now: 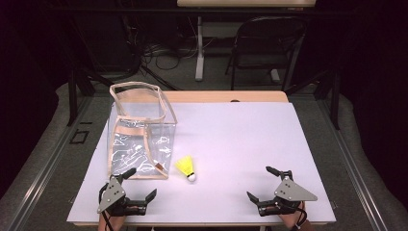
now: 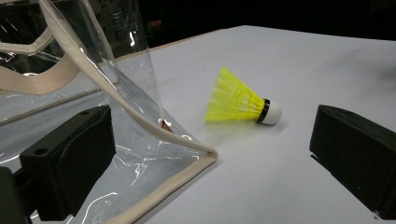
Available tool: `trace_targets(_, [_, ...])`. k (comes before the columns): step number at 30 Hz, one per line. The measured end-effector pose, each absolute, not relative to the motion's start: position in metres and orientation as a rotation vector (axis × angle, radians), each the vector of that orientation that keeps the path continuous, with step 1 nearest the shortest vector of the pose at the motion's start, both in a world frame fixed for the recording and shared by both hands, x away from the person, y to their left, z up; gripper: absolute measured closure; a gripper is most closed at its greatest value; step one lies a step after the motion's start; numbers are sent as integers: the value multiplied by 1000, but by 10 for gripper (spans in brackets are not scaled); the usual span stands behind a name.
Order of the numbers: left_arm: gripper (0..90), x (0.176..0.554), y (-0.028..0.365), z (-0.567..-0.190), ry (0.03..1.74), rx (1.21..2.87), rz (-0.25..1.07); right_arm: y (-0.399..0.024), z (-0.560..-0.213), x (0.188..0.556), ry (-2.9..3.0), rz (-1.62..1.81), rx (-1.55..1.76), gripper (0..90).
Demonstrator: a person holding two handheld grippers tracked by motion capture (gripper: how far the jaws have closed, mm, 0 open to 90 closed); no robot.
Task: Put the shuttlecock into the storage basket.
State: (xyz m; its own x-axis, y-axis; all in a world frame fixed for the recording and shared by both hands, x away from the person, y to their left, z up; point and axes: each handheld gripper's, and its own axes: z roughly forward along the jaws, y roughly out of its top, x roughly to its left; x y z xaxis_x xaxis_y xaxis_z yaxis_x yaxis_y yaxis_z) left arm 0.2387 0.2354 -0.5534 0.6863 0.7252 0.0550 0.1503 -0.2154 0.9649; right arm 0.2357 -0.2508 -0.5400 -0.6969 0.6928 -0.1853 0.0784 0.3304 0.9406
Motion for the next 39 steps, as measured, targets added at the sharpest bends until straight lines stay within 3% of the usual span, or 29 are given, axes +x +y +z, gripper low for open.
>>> trace_targets(39, [2,239,235,-555,701,1749,606,-219,-541,244,2127,1257,750,0])
